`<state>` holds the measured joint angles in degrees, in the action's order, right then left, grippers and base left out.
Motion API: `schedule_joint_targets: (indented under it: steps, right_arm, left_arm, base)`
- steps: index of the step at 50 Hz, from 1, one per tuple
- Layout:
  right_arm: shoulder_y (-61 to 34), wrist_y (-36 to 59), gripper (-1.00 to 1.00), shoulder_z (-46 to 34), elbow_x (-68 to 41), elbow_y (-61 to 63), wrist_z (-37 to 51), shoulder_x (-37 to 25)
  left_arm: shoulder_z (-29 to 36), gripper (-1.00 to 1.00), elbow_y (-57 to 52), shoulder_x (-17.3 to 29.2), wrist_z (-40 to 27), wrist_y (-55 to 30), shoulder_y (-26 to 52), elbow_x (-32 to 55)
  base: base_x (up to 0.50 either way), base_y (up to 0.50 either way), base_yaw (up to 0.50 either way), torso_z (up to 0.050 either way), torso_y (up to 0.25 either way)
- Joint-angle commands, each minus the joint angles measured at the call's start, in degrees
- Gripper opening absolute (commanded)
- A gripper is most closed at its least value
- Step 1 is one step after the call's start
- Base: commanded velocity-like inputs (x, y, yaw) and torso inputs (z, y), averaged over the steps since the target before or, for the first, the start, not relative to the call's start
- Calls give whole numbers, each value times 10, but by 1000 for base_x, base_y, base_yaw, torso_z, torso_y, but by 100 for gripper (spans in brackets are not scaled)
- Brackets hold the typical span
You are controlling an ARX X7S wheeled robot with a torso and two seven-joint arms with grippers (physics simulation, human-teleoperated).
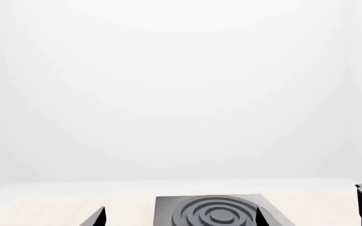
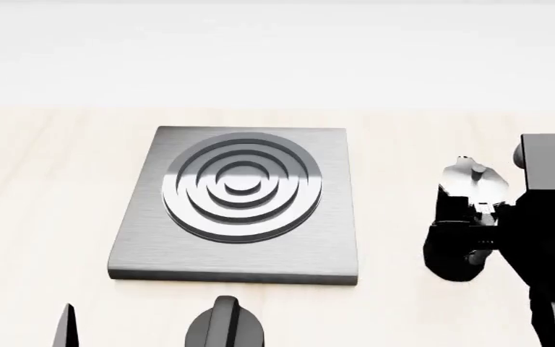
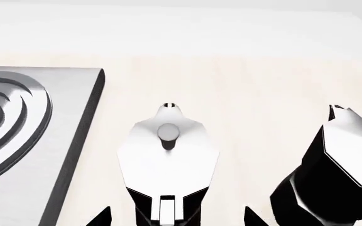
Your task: Put both moka pots on the stove.
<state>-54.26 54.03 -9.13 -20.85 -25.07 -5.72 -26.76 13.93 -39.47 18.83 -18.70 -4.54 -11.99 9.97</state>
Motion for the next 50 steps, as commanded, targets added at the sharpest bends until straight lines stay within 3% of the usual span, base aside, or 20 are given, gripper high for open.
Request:
schedule_joint_targets:
  steps: [1, 23, 24, 41, 50]
  right_arm:
    - [7, -36, 100, -16, 9, -60, -15, 12]
    - [25, -57, 100, -10, 10, -77, -8, 10]
    - [27, -62, -100, -9, 12, -74, -5, 10]
    - [29, -68, -100, -12, 17, -67, 5, 10]
    - [39, -85, -100, 4, 11, 13, 23, 7]
  left_arm:
    - [0, 100, 2, 3, -3, 2, 1, 3]
    - [8, 100, 4, 7, -8, 3, 4, 2]
    - [8, 100, 6, 7, -8, 3, 4, 2]
    - [11, 100, 4, 11, -13, 3, 5, 4]
    - [13, 100, 5, 13, -15, 4, 6, 5]
  base:
    - [0, 0, 0, 0, 0]
    - [0, 0, 0, 0, 0]
    - [0, 0, 0, 0, 0]
    - [1, 0, 0, 0, 0]
    - [0, 0, 0, 0, 0]
